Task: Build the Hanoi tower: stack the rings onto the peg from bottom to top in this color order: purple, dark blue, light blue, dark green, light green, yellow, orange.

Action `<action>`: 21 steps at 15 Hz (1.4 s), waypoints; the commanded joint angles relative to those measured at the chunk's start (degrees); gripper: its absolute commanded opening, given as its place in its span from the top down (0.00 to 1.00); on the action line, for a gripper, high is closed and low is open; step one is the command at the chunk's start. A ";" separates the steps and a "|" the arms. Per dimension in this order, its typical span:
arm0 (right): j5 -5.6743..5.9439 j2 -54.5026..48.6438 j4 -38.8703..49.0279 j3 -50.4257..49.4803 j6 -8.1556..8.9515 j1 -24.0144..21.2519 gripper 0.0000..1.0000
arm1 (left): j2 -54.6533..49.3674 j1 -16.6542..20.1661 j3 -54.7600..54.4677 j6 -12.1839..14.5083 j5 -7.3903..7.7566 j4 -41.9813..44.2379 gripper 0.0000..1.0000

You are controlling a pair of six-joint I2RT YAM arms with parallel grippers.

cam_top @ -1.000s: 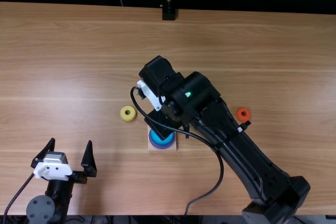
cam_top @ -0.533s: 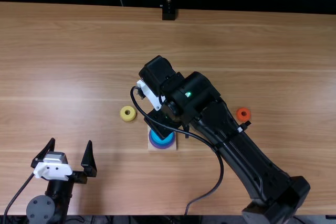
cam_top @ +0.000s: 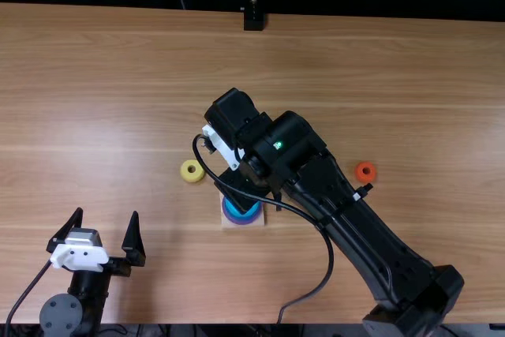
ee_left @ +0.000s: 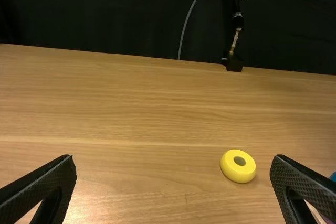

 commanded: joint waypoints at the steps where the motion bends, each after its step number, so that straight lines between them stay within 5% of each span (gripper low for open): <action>1: 0.09 -1.54 -0.26 -1.51 -0.37 0.76 0.09 | -0.71 -0.03 -1.08 0.76 0.08 -0.01 0.00; 2: 0.72 -1.54 -0.26 -2.21 -0.37 0.76 0.00 | -0.71 -0.03 -1.08 0.76 0.08 -0.01 0.00; 4: 1.78 -1.54 -0.16 -2.65 -0.37 0.76 0.00 | -0.71 -0.03 -1.08 0.76 0.08 -0.01 0.00; 18: 1.88 -2.06 -0.68 8.07 -0.05 1.11 0.00 | -0.71 -0.03 -1.08 0.76 0.08 -0.01 0.00; 19: 1.78 -2.15 -1.10 8.25 -0.05 1.11 0.19 | -0.71 -0.03 -1.08 0.76 0.08 -0.01 0.00; 21: 1.57 -2.33 -2.05 8.33 0.06 1.11 0.89 | -0.71 -0.03 -1.08 0.76 0.08 -0.01 0.00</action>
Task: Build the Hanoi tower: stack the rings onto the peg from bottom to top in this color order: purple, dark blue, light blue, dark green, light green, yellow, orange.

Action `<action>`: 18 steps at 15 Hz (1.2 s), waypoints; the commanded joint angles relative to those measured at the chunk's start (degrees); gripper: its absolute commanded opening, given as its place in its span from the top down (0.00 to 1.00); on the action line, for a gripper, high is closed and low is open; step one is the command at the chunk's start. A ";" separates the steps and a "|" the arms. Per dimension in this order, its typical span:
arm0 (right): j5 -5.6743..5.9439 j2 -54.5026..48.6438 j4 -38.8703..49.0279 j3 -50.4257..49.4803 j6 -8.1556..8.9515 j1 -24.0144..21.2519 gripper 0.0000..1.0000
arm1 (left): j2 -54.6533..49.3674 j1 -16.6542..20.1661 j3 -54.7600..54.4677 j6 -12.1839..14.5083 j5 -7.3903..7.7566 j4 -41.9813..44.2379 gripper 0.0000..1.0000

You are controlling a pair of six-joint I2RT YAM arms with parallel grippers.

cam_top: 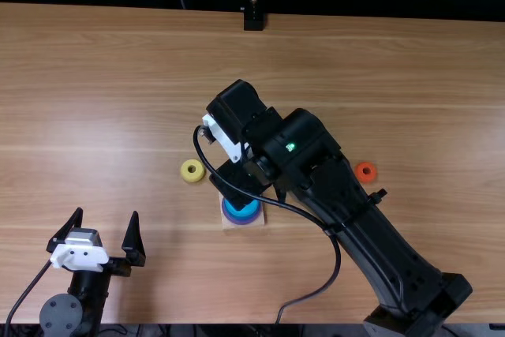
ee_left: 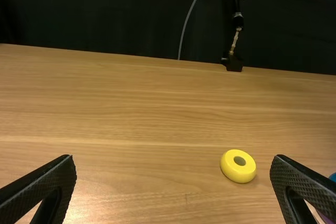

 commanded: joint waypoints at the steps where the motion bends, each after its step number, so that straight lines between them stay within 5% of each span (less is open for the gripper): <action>1: 0.18 -2.35 -0.11 1.84 0.12 1.00 1.00 | -0.71 -0.03 -1.08 0.76 0.06 -0.03 0.00; 18: 0.39 -5.43 -0.22 -2.73 1.28 1.88 1.00 | -0.71 -0.03 -1.08 0.76 0.06 -0.03 0.00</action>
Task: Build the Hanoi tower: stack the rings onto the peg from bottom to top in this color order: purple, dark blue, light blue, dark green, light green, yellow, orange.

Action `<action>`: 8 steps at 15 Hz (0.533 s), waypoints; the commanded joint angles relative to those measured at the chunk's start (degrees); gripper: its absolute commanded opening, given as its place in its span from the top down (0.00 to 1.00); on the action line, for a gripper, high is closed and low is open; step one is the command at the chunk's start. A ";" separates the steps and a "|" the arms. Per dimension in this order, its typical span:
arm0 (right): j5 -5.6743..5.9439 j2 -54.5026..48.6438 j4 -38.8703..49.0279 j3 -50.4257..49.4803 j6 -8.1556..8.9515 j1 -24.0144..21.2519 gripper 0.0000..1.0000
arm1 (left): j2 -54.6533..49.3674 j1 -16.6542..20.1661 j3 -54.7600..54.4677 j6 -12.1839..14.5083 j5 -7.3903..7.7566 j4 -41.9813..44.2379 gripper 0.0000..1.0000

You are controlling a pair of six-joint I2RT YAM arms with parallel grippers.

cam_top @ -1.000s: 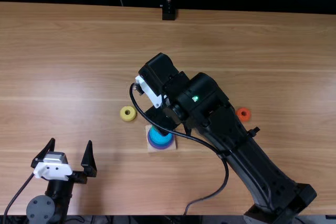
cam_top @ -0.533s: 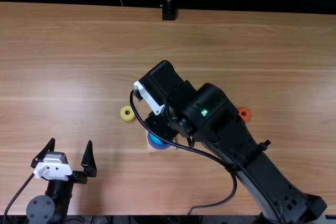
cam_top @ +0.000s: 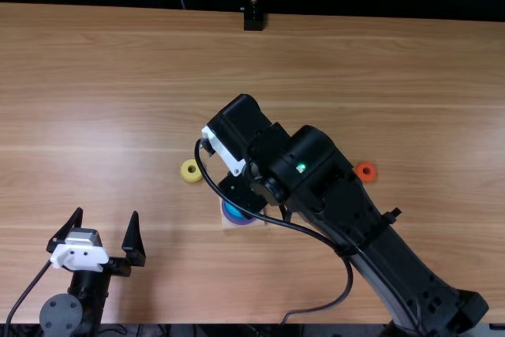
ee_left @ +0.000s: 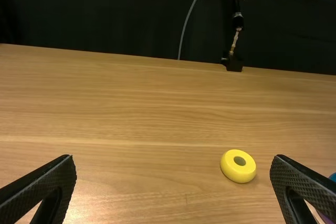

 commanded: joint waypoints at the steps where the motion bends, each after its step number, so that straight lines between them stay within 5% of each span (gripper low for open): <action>1: 0.47 -0.84 -0.06 -0.78 0.38 -0.33 1.00 | -0.73 -0.03 -1.08 0.78 0.06 -0.03 0.00; 8: 0.58 -0.31 0.67 -0.61 0.38 -0.33 1.00 | -0.73 -0.03 -1.08 0.78 0.06 -0.03 0.00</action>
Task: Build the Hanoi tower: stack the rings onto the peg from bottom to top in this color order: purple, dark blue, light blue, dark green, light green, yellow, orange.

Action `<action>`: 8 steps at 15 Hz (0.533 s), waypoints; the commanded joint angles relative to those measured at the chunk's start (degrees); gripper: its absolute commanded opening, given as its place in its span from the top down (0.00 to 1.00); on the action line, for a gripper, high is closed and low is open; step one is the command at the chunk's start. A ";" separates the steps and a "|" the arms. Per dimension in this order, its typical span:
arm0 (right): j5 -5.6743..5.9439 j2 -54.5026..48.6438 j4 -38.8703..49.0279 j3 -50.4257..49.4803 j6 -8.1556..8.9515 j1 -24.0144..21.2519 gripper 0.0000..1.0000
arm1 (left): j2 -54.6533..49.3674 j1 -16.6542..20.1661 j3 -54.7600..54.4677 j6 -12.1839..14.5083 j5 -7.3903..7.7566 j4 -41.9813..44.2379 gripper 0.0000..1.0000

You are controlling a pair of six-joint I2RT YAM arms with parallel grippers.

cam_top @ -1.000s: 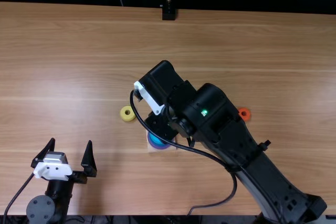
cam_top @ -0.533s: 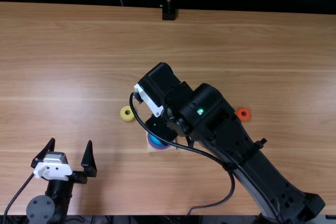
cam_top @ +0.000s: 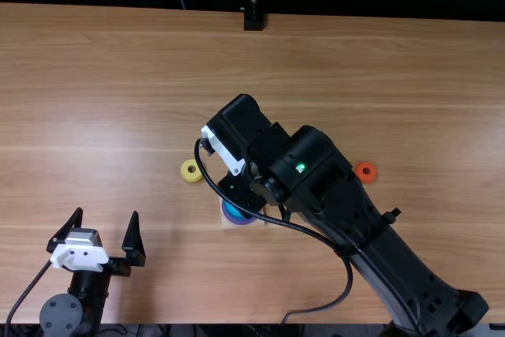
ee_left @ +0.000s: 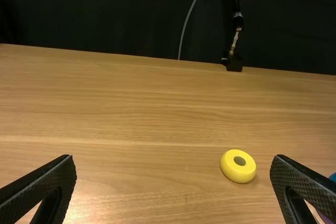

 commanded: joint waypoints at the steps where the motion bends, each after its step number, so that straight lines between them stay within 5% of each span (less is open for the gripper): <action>1: 0.68 0.04 0.15 -0.59 0.21 -0.33 1.00 | -0.71 -0.03 -1.08 0.80 0.06 -0.01 0.00; 8: 0.68 4.35 0.36 0.03 0.00 -0.59 1.00 | -0.71 -0.03 -1.08 0.80 0.06 -0.01 0.00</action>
